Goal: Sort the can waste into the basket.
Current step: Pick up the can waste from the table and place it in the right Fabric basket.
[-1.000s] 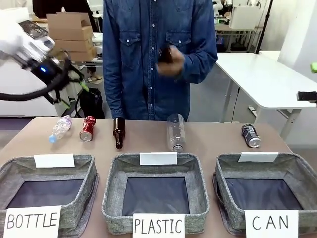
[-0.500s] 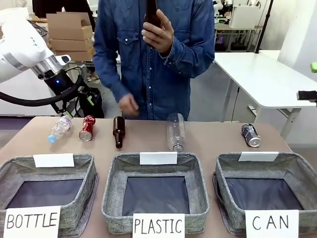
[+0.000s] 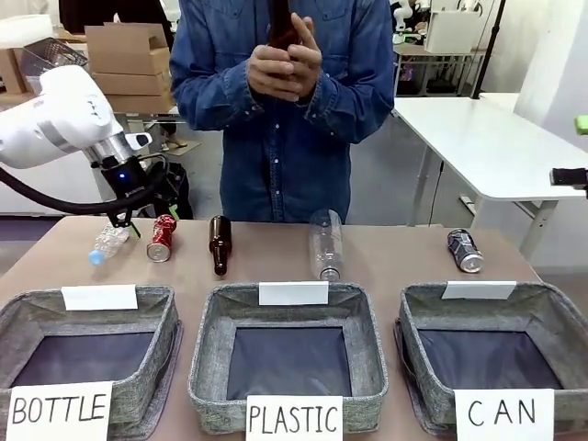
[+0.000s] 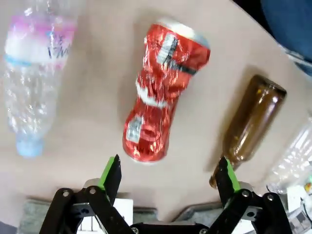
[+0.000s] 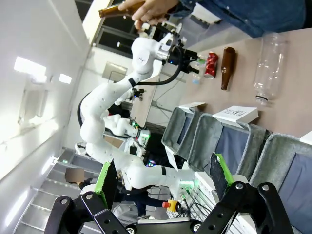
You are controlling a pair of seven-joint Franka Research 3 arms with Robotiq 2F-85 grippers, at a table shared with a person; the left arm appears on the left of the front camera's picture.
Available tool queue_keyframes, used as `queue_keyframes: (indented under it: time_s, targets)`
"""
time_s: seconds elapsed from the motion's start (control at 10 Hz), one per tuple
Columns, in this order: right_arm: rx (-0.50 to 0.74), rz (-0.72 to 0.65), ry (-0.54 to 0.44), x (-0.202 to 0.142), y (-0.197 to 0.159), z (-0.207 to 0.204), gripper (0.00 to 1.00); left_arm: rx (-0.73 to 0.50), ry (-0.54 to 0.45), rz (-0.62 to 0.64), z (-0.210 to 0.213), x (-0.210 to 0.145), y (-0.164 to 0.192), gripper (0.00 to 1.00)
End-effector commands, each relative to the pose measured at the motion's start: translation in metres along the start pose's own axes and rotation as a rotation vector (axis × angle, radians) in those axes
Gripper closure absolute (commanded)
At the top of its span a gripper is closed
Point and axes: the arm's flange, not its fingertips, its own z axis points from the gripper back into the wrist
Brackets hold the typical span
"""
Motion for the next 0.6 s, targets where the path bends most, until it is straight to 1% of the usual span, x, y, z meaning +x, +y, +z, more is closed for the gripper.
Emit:
queue_keyframes:
  time_s: [0.0, 0.1, 0.2, 0.3, 0.4, 0.5]
  targets:
    - [0.021, 0.029, -0.010, 0.005, 0.002, -0.002, 0.00, 0.055, -0.055, -0.052, 0.003, 0.005, 0.004, 0.00]
    - [0.021, 0.029, -0.010, 0.005, 0.002, -0.002, 0.00, 0.129, -0.075, -0.015, -0.006, 0.005, 0.004, 0.00]
    - [0.021, 0.029, -0.010, 0.005, 0.002, -0.002, 0.00, 0.176, -0.141, 0.000, -0.010, 0.006, 0.004, 0.00]
    - [0.021, 0.029, -0.010, 0.005, 0.002, -0.002, 0.00, 0.183, -0.177, -0.055, -0.010, 0.000, 0.006, 0.00]
    - [0.021, 0.029, -0.010, 0.005, 0.002, -0.002, 0.00, 0.009, -0.128, -0.126, 0.020, -0.020, 0.022, 0.00]
    - [0.021, 0.029, -0.010, 0.005, 0.002, -0.002, 0.00, -0.125, -0.156, -0.175, 0.061, -0.044, 0.051, 0.00]
